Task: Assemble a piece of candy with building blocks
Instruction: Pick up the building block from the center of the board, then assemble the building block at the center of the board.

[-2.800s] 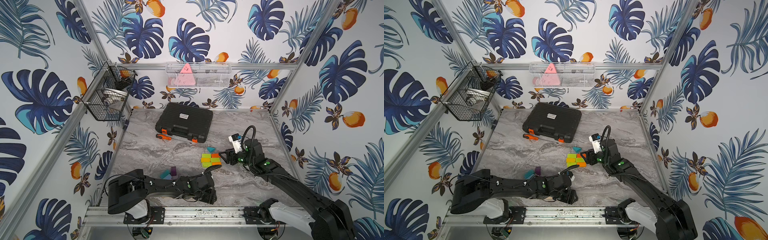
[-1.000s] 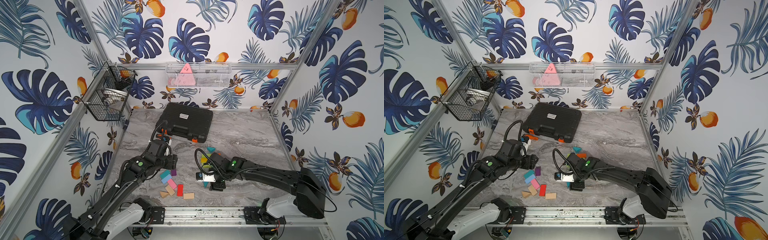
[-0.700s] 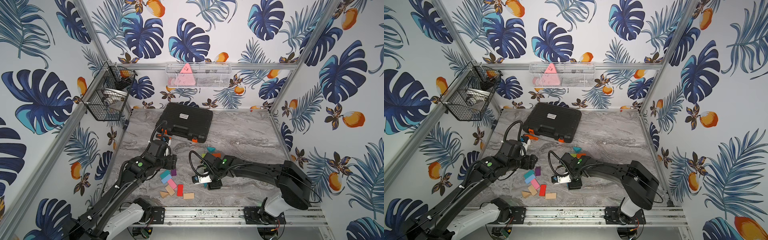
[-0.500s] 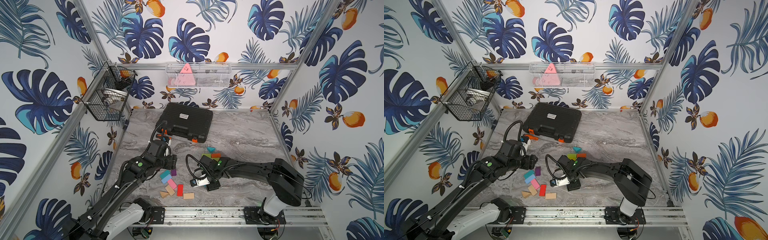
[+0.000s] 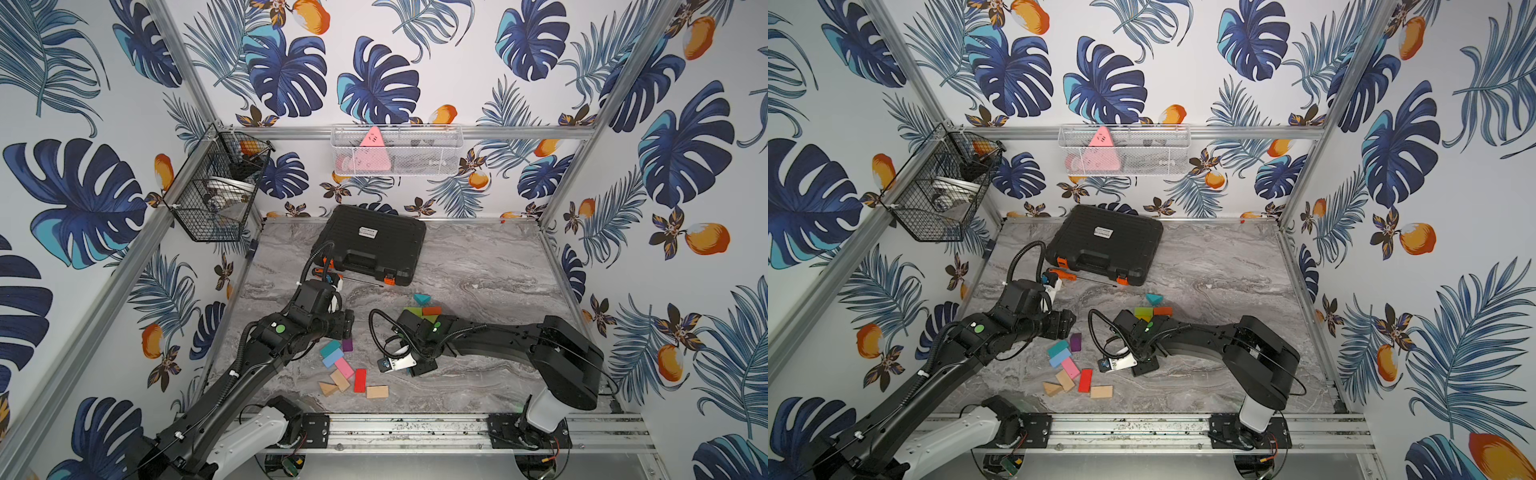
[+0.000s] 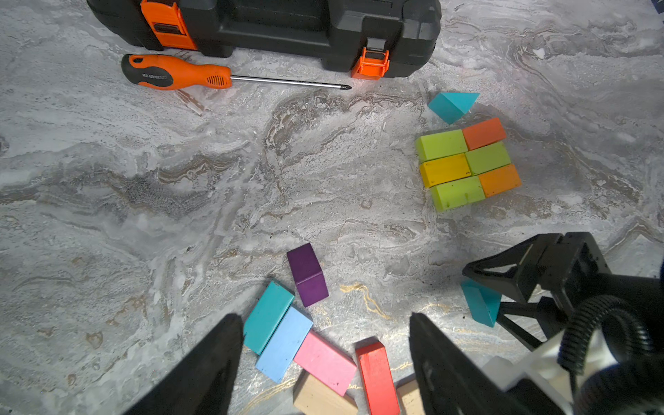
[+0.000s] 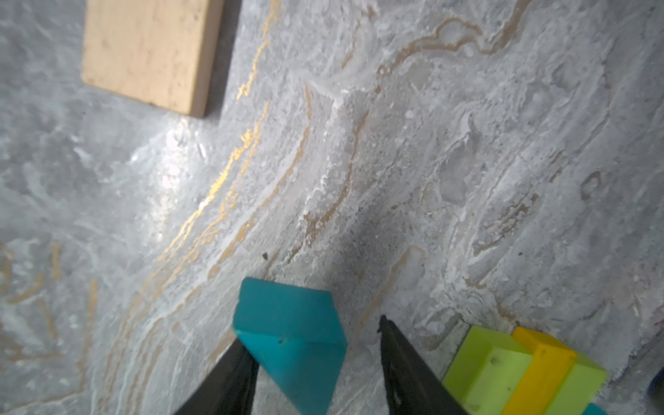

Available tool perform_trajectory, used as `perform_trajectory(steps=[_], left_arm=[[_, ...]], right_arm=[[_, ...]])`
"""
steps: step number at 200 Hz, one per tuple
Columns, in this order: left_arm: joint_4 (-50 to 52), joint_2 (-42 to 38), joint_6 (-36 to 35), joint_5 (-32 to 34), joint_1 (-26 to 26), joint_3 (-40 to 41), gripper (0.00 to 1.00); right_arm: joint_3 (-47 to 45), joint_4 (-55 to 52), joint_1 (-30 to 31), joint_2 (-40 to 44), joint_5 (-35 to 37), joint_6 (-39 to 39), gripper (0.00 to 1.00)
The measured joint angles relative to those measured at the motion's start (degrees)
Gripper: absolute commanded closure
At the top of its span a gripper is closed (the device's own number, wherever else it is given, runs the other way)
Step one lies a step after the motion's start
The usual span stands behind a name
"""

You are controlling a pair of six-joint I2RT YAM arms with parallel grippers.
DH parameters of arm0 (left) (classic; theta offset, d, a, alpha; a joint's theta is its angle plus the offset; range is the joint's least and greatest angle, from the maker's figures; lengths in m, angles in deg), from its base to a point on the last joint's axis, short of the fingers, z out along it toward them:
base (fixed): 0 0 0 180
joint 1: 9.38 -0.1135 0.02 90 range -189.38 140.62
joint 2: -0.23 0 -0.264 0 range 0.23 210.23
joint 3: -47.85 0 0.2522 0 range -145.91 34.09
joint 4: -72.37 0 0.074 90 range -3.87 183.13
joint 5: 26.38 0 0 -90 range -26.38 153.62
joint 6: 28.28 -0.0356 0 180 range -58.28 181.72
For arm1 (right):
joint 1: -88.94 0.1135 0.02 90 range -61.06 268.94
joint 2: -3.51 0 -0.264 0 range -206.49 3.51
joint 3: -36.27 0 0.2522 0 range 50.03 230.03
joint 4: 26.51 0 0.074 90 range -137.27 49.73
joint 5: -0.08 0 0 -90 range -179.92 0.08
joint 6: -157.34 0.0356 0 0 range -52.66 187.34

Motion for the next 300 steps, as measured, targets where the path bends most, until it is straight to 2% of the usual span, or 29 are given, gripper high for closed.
perform_trajectory(steps=[133, 166, 195, 242, 300], left_arm=[[-0.24, 0.42, -0.13, -0.22, -0.07, 0.02, 0.22], [-0.24, 0.44, -0.15, -0.2, -0.07, 0.02, 0.22], [-0.24, 0.44, -0.15, -0.17, -0.07, 0.02, 0.22], [-0.31, 0.44, -0.15, -0.15, -0.13, 0.09, 0.22], [-0.35, 0.48, -0.15, -0.17, -0.13, 0.13, 0.22]], right_arm=[[0.31, -0.2, 0.35, -0.7, -0.72, -0.61, 0.62], [0.31, -0.22, 0.35, 0.02, -1.2, -0.57, 0.7], [0.13, -0.37, 0.22, 0.74, -1.55, 0.5, 0.71], [-2.21, -0.39, -3.78, 3.19, -2.38, 3.91, 0.71], [-0.46, -1.09, -9.25, 2.14, -3.54, 6.56, 0.71]])
